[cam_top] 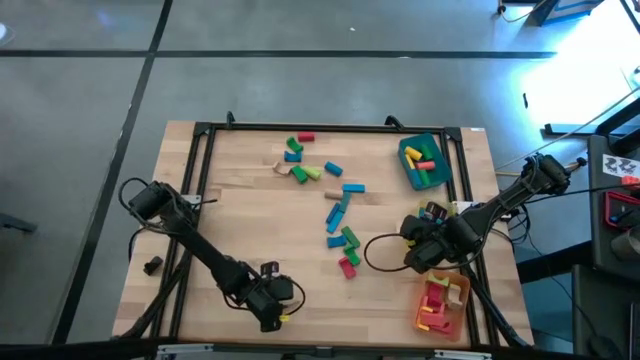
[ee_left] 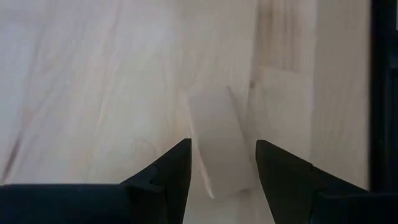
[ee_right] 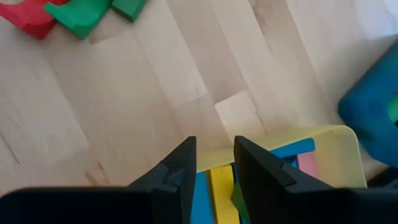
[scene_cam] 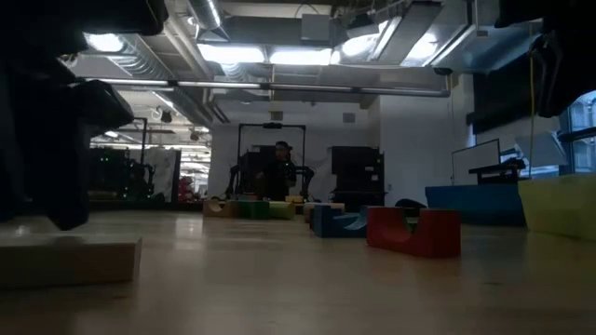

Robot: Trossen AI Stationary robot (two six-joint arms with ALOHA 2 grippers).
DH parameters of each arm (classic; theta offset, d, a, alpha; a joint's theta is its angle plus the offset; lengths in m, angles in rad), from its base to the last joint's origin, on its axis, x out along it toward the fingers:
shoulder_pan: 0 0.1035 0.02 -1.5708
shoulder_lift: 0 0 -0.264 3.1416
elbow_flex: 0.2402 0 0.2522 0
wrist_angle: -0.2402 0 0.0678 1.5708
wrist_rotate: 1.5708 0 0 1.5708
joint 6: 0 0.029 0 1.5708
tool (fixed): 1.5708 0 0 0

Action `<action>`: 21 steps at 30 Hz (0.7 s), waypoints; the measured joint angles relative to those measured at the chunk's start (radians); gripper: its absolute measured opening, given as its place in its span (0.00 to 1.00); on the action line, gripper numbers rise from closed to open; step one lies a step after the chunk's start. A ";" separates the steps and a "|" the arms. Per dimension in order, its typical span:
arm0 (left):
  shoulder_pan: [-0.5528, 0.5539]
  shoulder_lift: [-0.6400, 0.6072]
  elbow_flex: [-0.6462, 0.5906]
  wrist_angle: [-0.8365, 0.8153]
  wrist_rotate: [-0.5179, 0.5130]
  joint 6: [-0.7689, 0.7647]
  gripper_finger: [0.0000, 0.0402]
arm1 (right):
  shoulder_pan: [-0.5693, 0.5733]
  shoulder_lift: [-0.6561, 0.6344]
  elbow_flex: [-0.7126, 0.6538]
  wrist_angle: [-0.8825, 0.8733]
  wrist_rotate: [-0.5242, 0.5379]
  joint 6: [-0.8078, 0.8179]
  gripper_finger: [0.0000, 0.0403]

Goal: Sort blocks by size
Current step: Put the brown rectangular block into the yellow bin

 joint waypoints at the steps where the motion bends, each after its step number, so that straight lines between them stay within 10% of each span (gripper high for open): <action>1: 0.000 0.000 0.000 -0.005 -0.007 -0.001 0.41 | 0.000 0.000 0.000 0.002 0.000 0.000 0.27; 21: -0.015 0.035 0.001 0.005 -0.012 -0.131 0.41 | 0.000 0.000 0.000 0.033 0.000 0.000 0.27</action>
